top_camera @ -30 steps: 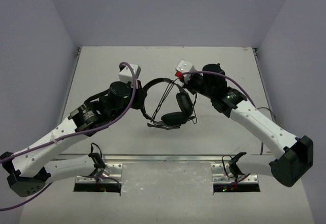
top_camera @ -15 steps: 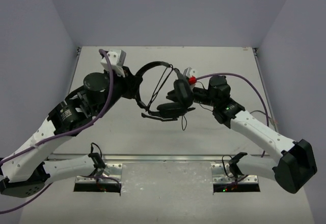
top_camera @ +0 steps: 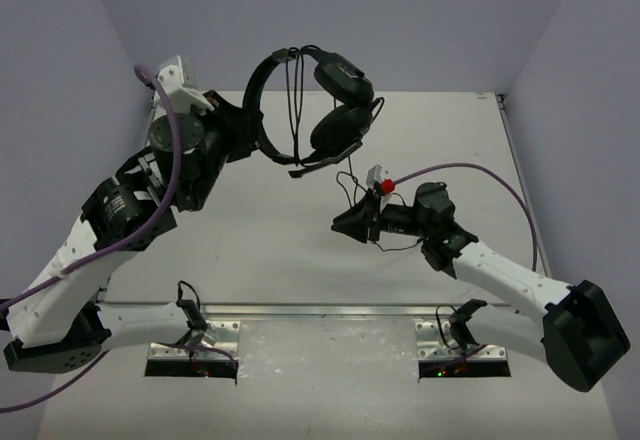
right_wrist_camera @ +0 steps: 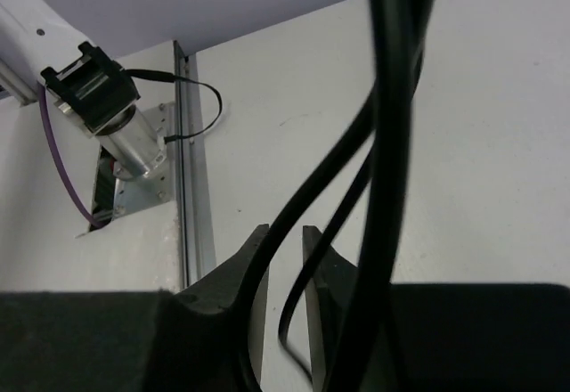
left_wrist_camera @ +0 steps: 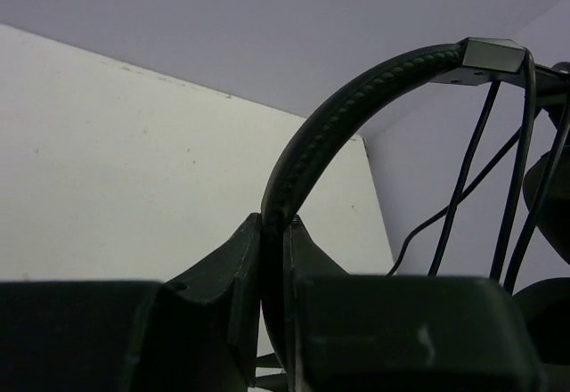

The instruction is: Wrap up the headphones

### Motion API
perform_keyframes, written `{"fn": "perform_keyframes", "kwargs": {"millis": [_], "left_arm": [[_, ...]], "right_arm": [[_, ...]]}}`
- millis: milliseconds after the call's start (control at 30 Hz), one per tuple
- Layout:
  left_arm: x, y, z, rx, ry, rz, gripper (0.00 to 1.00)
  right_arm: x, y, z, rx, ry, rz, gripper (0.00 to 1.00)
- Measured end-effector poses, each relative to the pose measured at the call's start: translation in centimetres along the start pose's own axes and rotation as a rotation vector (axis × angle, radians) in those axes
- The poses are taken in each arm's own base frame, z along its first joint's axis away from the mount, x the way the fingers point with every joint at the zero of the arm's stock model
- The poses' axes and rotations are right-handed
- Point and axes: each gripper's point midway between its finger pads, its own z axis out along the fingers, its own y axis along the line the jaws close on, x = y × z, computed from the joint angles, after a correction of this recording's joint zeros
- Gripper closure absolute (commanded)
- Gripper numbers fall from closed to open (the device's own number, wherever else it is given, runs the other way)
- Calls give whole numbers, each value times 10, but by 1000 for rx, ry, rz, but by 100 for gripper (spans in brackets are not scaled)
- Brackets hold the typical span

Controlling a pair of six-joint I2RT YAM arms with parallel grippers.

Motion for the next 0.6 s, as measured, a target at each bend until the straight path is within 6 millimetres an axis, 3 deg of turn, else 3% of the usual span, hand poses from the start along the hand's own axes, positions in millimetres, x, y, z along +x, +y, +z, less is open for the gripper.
{"fn": "perform_keyframes", "kwargs": {"millis": [33,67,300,600], "left_arm": [[1,3,3,-32,-3,-12,100],[3,6,6,-61,-5,-17,100],[-11,11,24,-220,-78,-81,100],[-27,23,44,-388,-213,-79,100]], "right_arm": [[3,2,-2,-3,-8,0,83],[9,4,-4,-4,-11,5,98],[57,17,-15,12,36,87,99],[57,34,-29,127,-1,8,99]]}}
